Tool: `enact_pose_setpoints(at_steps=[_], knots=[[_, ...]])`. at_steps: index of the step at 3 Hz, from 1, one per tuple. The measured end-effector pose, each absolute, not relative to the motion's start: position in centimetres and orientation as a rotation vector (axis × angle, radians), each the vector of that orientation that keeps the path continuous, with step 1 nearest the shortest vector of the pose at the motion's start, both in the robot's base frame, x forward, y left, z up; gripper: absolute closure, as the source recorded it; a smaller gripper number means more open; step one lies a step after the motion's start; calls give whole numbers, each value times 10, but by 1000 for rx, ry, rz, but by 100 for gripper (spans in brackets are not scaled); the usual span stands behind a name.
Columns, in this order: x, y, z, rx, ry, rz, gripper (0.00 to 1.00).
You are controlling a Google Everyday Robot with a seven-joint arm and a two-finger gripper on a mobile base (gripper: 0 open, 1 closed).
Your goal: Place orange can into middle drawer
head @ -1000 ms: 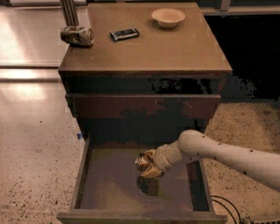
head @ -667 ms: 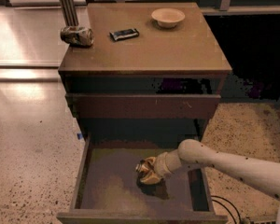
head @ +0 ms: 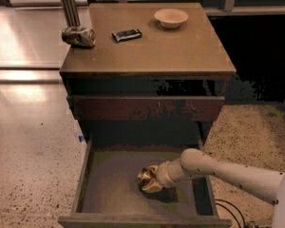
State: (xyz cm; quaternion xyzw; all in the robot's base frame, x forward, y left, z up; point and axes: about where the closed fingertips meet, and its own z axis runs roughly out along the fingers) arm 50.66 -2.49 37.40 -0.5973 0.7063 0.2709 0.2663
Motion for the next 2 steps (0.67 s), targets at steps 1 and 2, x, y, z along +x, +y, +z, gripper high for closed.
enact_pose_setpoints(at_steps=[1, 2], knots=[[507, -25, 374, -1613, 1907, 732, 58], [507, -25, 374, -1613, 1907, 732, 35]])
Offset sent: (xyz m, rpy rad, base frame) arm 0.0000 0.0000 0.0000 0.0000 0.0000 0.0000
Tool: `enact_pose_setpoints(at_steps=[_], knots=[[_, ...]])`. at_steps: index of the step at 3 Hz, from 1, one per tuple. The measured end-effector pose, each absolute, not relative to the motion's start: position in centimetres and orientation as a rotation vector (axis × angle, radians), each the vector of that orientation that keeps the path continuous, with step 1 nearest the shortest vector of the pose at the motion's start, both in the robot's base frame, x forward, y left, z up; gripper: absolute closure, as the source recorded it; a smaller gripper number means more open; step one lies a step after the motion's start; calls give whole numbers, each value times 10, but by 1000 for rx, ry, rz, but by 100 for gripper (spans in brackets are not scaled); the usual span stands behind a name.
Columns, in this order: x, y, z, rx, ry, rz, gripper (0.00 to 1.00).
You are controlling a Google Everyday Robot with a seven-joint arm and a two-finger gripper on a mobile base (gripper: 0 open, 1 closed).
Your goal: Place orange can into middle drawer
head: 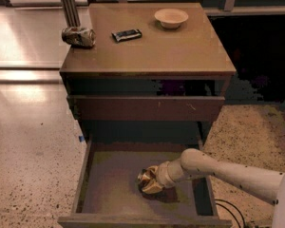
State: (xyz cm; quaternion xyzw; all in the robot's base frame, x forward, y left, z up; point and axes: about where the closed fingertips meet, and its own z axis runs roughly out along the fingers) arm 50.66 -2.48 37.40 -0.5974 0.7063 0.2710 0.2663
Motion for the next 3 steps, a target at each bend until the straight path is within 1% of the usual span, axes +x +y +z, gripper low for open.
enact_pose_setpoints(at_steps=[1, 2, 3], knots=[[507, -25, 374, -1613, 1907, 732, 12], [507, -25, 374, -1613, 1907, 732, 0], [507, -25, 374, -1613, 1907, 732, 0]])
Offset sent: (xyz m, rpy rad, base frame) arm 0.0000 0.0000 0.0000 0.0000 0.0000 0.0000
